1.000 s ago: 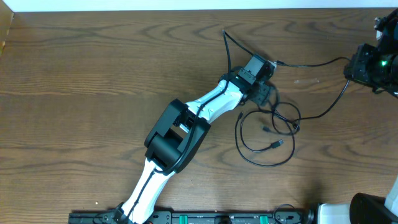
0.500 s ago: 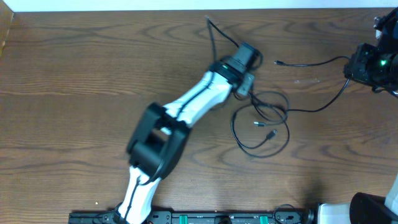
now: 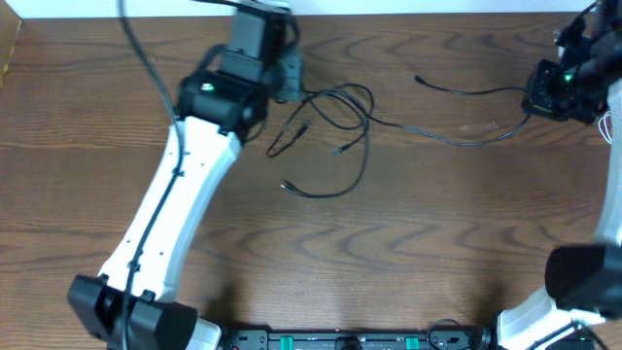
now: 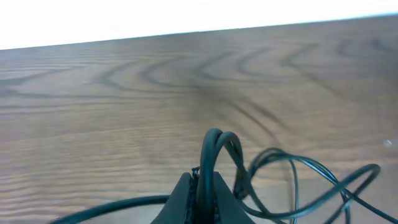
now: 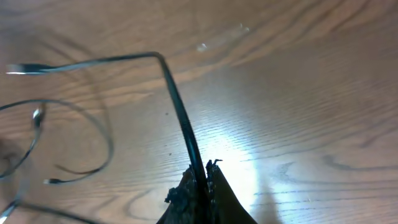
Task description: Untangle cables
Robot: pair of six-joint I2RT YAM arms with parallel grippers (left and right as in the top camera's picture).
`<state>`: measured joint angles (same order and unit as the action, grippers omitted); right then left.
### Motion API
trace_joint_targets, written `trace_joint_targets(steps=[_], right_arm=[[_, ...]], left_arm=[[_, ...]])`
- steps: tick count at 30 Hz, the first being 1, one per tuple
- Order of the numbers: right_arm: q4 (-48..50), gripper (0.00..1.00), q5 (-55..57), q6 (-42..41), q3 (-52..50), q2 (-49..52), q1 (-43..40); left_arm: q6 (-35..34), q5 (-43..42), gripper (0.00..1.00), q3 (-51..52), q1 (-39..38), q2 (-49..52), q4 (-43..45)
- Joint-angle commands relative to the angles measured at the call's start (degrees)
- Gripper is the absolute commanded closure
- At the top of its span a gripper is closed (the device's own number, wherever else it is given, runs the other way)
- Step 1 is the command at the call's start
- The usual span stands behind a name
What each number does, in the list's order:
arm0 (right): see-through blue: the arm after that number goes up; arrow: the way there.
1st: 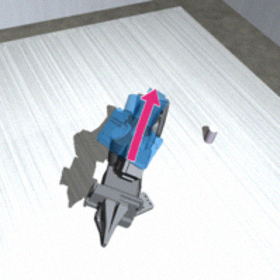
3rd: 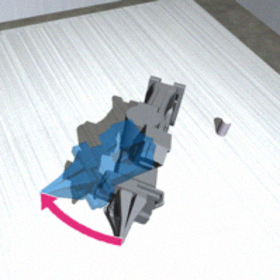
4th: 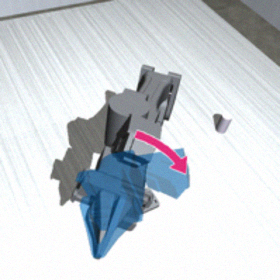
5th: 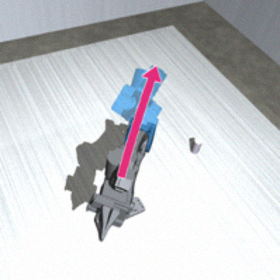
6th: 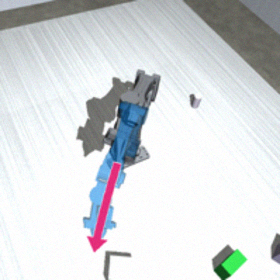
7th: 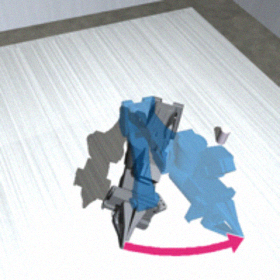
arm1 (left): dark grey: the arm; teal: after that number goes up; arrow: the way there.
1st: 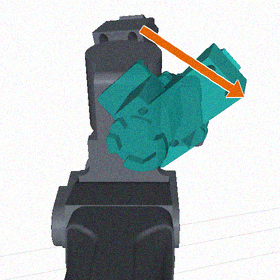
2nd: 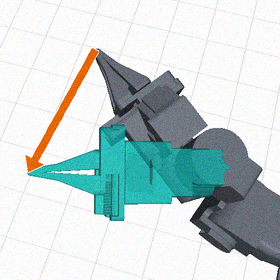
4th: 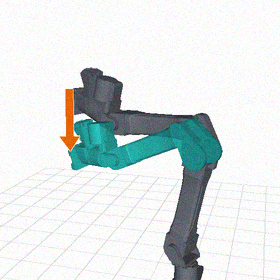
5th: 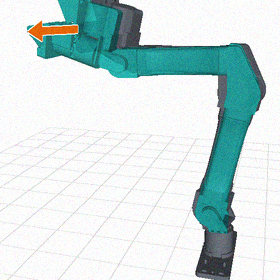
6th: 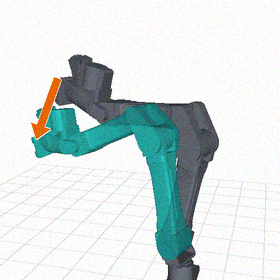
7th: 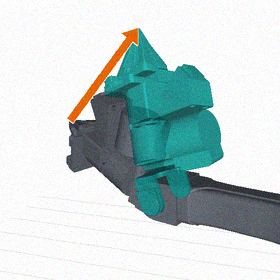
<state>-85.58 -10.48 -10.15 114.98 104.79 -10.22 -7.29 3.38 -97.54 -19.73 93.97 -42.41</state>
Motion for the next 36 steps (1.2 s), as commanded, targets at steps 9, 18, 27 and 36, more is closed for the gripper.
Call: trace_joint_targets(steps=[9, 18, 27, 36], right_arm=[[5.62, 0.99, 2.62, 0.35, -0.46, 13.03, -2.03], [8.79, 0.99, 2.38, 1.55, -0.46, 18.27, -4.37], [8.63, 0.51, -2.97, 6.67, -0.22, 18.53, -4.00], [7.26, 0.22, -20.06, 17.51, 1.84, 18.53, -4.20]], left_arm=[[7.96, 2.25, 0.92, -0.22, 9.66, -3.06, 2.69], [11.78, -0.52, 0.92, -0.74, 19.50, -3.06, 7.74], [10.95, -15.30, 0.92, -6.01, 21.27, -4.66, 8.48], [6.56, -24.85, 0.92, -9.81, 21.27, -11.89, 10.29]])
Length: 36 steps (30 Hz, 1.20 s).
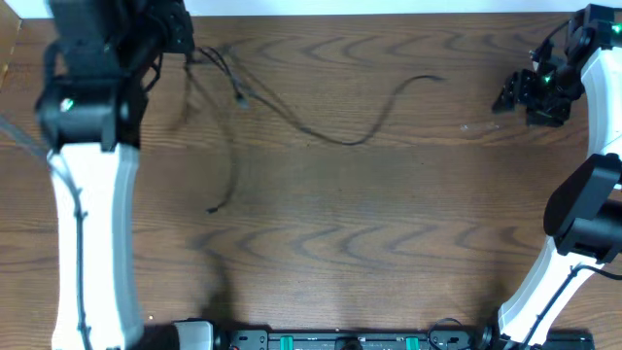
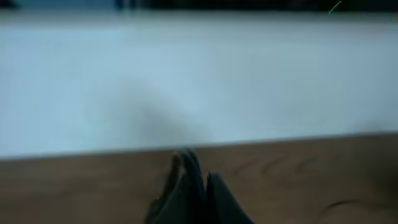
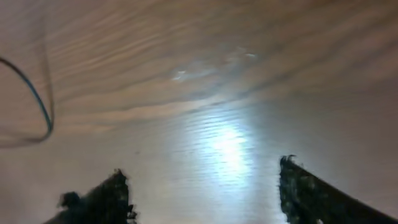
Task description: Untangle cables
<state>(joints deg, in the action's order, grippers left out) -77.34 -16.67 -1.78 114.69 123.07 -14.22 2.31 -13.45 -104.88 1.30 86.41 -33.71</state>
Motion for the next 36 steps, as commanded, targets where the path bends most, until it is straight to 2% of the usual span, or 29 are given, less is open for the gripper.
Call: trace_joint_targets(steps=[1, 5, 11, 16, 20, 25, 36], right_arm=[[-2.32, 0.21, -23.08, 14.16, 3.67, 0.24, 0.07], [-5.35, 0.20, -33.46, 18.71, 8.44, -0.20, 2.19], [-7.93, 0.21, -37.90, 17.42, 16.06, -1.75, 8.31], [-4.13, 0.25, -37.38, 8.20, 19.21, -2.23, 16.52], [-0.66, 0.23, -31.41, 8.04, 19.12, -2.19, 22.49], [4.57, 0.20, -28.04, 11.08, 19.12, -2.21, 30.08], [7.98, 0.14, -28.57, 11.30, 19.12, -2.21, 33.83]], left_arm=[[-5.31, -12.41, 0.92, -2.47, 0.24, -5.66, 2.82], [-10.93, -20.63, 0.92, -2.47, 0.24, -7.48, 6.36], [-17.64, -23.47, 0.92, -2.45, 0.22, -7.58, 9.38], [-19.17, -29.31, 0.92, -2.38, -0.31, -6.32, 8.92], [-20.74, -31.17, 0.92, -2.38, -1.81, -6.19, 8.20], [-25.90, -31.85, 0.92, -2.38, -4.74, -6.27, 7.43], [-36.37, -32.46, 0.92, -2.38, -5.03, -6.25, 7.26]])
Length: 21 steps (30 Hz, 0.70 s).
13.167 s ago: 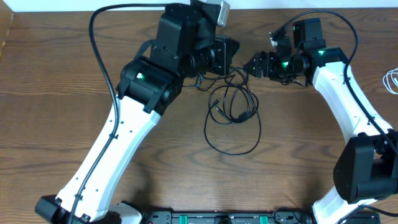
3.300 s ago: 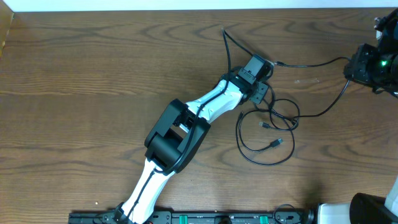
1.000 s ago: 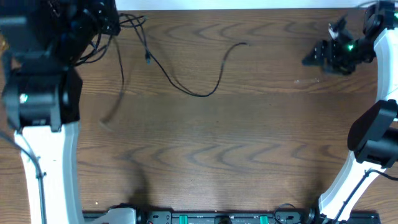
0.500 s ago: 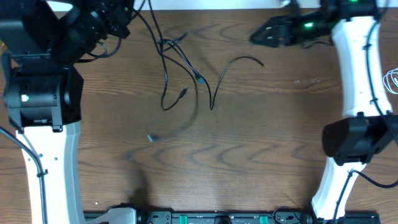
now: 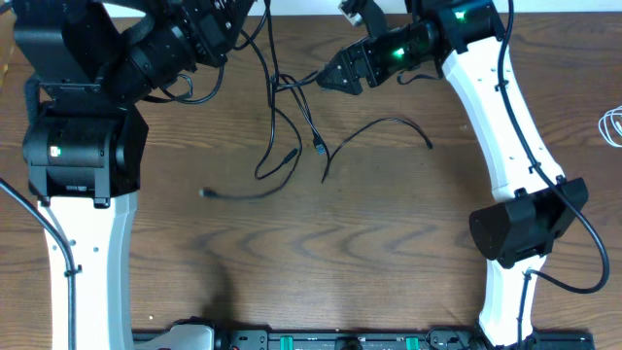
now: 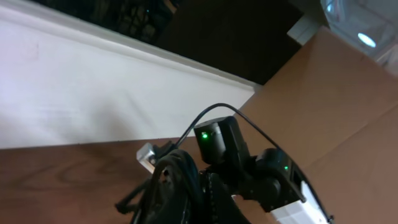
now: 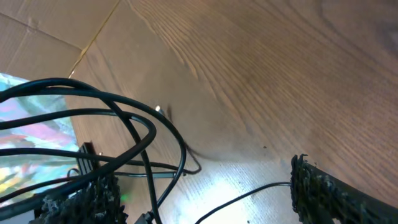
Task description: Untangle cables
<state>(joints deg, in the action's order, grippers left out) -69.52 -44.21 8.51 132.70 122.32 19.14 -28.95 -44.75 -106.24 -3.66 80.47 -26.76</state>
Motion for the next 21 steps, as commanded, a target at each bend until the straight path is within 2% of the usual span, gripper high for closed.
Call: trace_joint_targets(steps=[1, 7, 14, 19, 21], right_arm=[[0.17, 0.13, -1.81, 0.98, 1.11, -1.46, 0.48], [2.97, 0.14, -5.84, 0.42, 1.11, -1.44, 1.62], [6.60, 0.14, -5.22, -3.28, 1.11, -1.42, 3.93], [7.61, 0.18, -4.98, -9.84, 1.11, -1.29, 5.75], [8.02, 0.18, -4.63, -13.70, 1.11, -1.29, 6.19]], left_arm=[[-6.03, -1.16, 0.93, -1.03, -0.07, -0.31, 0.31], [-13.29, -1.16, 0.92, -1.03, -0.15, -0.33, 0.31], [-14.75, -1.09, 0.92, -1.03, -2.25, -0.33, 0.55], [-15.39, -0.50, 0.92, -1.03, -3.19, -0.31, 2.56], [-17.92, 1.07, 0.92, -1.03, -3.17, -0.31, 2.80]])
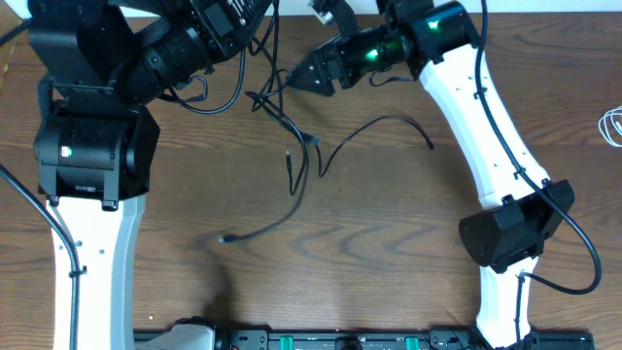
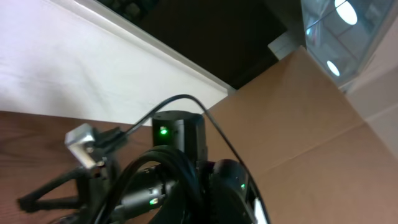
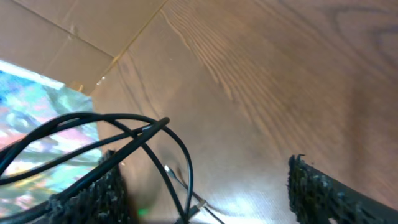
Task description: Untangle cables
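Note:
A bundle of thin black cables [image 1: 280,105] hangs from my left gripper [image 1: 251,12], which is raised at the table's far edge and shut on it. In the left wrist view the strands [image 2: 180,177] run into the closed fingers of that gripper [image 2: 200,198]. Loose ends trail on the wood, one at the front left [image 1: 225,237] and one at the right [image 1: 431,144]. My right gripper [image 1: 299,80] stands open beside the hanging knot. In the right wrist view cable loops [image 3: 169,146] lie between the spread fingers of the right gripper [image 3: 205,193], nearer the left finger [image 3: 93,196].
A coiled white cable [image 1: 613,122] lies at the table's right edge. The brown wooden table [image 1: 389,243] stretches out in front of both arms. A cardboard panel [image 2: 323,118] stands behind the table.
The right gripper has shifted a little left, closer to the hanging knot. The cables have swung, and the trailing end on the left now lies nearer the front. The left gripper still holds the bundle.
First the left gripper was shut on a loop at the tangle low on the table, and the right was shut on a cable at the far right. Then the right stood open and the left had the cables at the far left. Later the left held them raised and the open right was beside them.

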Robot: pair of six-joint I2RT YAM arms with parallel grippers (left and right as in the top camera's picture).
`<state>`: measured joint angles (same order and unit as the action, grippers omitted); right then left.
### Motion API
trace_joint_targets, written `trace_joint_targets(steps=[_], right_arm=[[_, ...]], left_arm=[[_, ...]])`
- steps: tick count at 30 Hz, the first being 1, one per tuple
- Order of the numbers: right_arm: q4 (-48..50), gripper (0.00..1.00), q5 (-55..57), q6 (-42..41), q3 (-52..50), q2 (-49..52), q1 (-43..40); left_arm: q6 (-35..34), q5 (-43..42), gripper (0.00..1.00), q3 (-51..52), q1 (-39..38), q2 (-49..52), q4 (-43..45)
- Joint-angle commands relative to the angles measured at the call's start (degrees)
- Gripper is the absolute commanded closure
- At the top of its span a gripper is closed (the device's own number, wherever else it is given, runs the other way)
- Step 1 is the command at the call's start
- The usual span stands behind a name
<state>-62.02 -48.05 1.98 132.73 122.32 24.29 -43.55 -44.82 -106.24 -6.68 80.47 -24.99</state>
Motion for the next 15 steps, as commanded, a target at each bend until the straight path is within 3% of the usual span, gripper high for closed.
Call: trace_joint_targets(steps=[1, 7, 11, 15], right_arm=[[0.79, 0.18, 0.07, -10.05, 1.09, -1.29, 1.31], [5.07, 0.16, 1.81, -24.30, 1.07, -1.27, 2.21], [5.84, 0.15, 1.01, -28.04, 1.07, -1.27, 1.84], [2.21, 0.16, 2.45, -25.44, 1.09, -1.27, -0.48]], left_arm=[[-4.52, 1.75, 0.92, -1.03, -0.15, -0.31, 1.20], [-5.25, 3.10, 0.92, -1.03, -0.15, -0.31, 2.60], [-4.37, 5.42, 0.92, -1.03, -0.15, -0.31, 2.58], [8.76, 5.44, 0.92, -1.01, -0.15, -0.31, 0.81]])
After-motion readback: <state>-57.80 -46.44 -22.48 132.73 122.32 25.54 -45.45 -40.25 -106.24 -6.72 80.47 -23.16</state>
